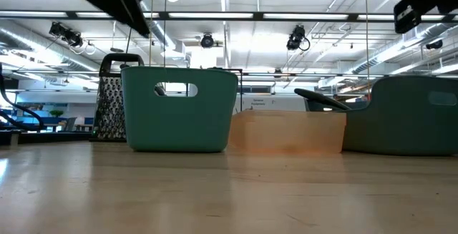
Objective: Pick & Place Kitchen Items
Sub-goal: Adjust the bins on the table
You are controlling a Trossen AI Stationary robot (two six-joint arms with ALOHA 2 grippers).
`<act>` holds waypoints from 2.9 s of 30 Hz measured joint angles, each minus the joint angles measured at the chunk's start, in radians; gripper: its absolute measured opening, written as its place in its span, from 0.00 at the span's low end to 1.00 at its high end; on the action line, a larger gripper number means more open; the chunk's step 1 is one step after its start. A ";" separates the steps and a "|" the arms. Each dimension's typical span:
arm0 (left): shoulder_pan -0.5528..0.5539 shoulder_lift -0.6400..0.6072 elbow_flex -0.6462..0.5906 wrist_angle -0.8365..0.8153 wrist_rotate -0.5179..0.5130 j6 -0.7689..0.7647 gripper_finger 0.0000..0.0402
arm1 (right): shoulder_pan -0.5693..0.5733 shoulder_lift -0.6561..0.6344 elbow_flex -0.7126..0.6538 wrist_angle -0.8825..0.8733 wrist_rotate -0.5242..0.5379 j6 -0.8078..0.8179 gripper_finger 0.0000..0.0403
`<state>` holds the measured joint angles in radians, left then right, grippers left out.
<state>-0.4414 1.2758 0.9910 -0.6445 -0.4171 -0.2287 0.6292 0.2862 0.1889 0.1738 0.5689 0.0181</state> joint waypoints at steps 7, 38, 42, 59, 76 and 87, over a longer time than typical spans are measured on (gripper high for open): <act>0.082 0.088 -0.001 -0.013 0.056 0.037 0.63 | 0.000 -0.045 -0.018 -0.072 0.062 0.041 0.01; 0.316 0.166 -0.001 -0.176 0.170 0.075 0.38 | 0.000 -0.043 -0.018 -0.081 0.021 0.100 0.02; 0.331 0.166 -0.001 -0.173 0.170 0.085 0.38 | 0.000 -0.043 -0.018 -0.082 0.017 0.109 0.02; 0.260 0.073 0.025 -0.155 0.190 0.162 0.49 | 0.000 -0.043 -0.017 -0.096 0.025 0.114 0.02; 0.068 -0.798 -0.458 0.302 0.010 0.083 0.02 | 0.000 -0.038 -0.017 -0.137 0.024 0.158 0.02; 0.066 -1.010 -0.795 0.609 0.046 0.114 0.01 | 0.000 -0.037 -0.012 -0.144 0.064 0.156 0.02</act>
<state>-0.3756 0.2654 0.1957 -0.0351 -0.3714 -0.1143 0.6290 0.2492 0.1771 0.0299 0.6325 0.1744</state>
